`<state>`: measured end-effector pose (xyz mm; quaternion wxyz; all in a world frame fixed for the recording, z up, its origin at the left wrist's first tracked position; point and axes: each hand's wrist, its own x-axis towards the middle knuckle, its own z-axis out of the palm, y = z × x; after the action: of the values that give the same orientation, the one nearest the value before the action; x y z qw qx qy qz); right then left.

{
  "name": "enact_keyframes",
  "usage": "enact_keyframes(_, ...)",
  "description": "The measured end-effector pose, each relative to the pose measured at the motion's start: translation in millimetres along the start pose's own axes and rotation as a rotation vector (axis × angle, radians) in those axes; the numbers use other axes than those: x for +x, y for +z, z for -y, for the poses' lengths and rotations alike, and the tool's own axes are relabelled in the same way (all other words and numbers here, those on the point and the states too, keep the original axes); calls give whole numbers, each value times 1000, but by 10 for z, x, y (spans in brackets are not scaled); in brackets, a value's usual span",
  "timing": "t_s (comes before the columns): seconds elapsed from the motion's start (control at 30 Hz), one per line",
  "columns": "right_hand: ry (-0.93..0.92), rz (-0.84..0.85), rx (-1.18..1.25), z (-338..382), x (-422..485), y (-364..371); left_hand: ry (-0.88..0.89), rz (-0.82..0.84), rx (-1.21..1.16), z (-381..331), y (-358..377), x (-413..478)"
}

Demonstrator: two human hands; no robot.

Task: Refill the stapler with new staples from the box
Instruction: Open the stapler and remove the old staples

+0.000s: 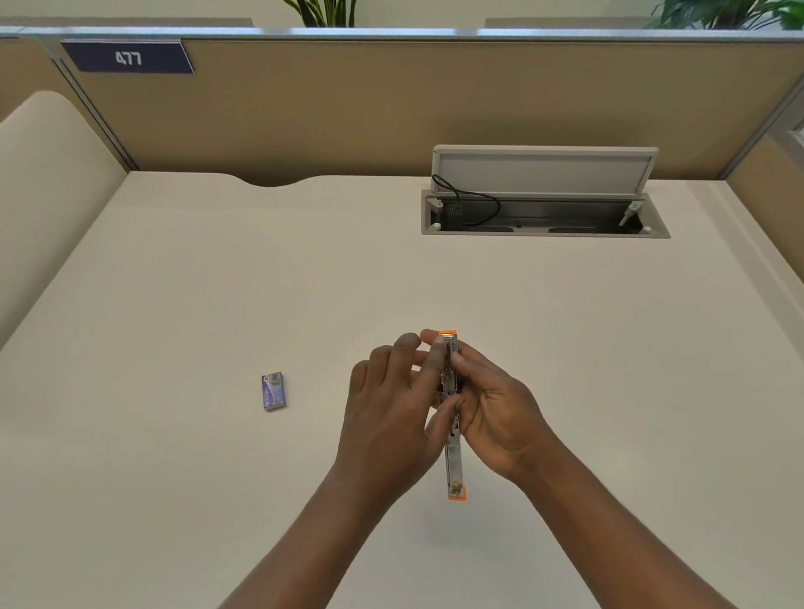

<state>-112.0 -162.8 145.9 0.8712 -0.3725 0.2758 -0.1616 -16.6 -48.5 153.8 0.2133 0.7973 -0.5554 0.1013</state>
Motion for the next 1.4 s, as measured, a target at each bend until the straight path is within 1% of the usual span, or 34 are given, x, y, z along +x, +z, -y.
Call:
enact_keyframes(0.13,0,34,18,34,4,36,29,-12,31,2,-9,-3)
enact_keyframes(0.33,-16,70,40,43,18,76,-70,-9,-146,-33,-76,29)
enact_keyframes(0.47,-24,89,51,37,35,75,-106,-3,-177,-40,-102,31)
enact_keyframes(1.0,-17,67,45,-22,14,37,-117,22,-212,-43,-102,-7)
enact_keyframes(1.4,25,57,98,-31,-29,106,-122,-16,-275,-72,-42,-99)
